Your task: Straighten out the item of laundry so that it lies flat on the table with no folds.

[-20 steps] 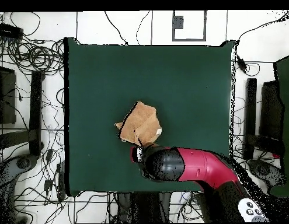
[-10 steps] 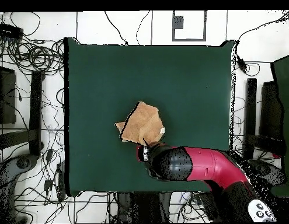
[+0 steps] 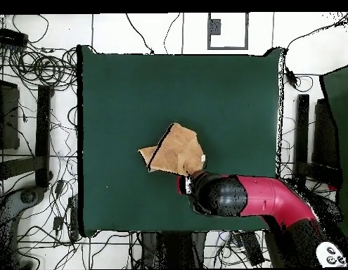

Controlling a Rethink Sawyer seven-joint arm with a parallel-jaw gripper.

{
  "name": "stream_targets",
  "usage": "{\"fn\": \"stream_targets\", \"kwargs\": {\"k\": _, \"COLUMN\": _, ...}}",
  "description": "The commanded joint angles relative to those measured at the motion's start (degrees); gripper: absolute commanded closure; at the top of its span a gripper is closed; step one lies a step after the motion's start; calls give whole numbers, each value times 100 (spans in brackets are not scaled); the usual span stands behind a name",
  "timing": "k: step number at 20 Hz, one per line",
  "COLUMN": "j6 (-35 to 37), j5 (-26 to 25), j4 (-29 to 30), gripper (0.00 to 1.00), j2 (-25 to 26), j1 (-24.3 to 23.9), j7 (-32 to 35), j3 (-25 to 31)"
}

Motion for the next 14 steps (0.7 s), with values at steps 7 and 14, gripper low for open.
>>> {"fn": "stream_targets", "kwargs": {"k": 7, "j6": 925, "j5": -935, "j4": -419, "gripper": 100, "j2": 687, "j1": -401, "j7": -1921, "j3": 886}}
{"fn": "stream_targets", "kwargs": {"k": 14, "j6": 1060, "j5": -1323, "j4": -570, "gripper": 100, "j2": 963, "j1": -780, "j7": -2275, "j3": 1123}}
